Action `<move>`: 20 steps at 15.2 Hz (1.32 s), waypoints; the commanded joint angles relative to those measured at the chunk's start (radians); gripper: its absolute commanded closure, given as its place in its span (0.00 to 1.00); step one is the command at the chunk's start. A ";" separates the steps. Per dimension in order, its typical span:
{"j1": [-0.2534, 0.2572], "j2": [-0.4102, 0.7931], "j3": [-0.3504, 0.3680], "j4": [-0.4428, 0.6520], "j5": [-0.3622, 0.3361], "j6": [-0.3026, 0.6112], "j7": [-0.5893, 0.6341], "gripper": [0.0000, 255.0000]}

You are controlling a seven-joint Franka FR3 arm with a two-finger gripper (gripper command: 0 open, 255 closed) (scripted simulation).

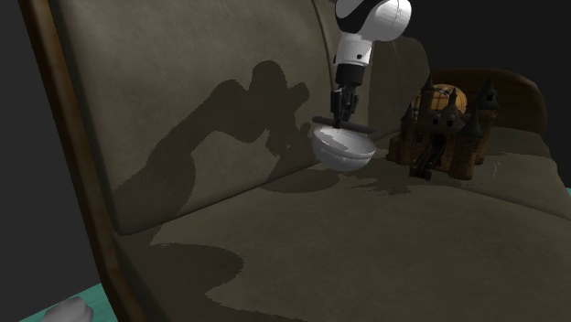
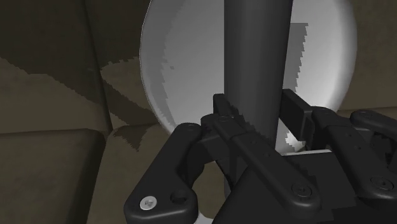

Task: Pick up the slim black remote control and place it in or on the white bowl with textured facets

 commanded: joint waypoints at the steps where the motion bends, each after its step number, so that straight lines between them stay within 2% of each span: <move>1: 0.000 0.001 0.000 -0.001 0.000 0.002 0.000 1.00; 5: 0.000 0.001 0.000 -0.001 0.000 0.002 0.000 1.00; 6: 0.000 0.001 0.000 -0.001 0.000 0.002 0.000 0.00; 11: 0.000 0.001 0.000 -0.001 0.000 0.002 0.000 0.00; 15: -0.014 -0.008 -0.005 0.111 -0.005 -0.119 0.009 0.00; 20: -0.014 -0.008 -0.005 0.111 -0.006 -0.119 0.009 0.00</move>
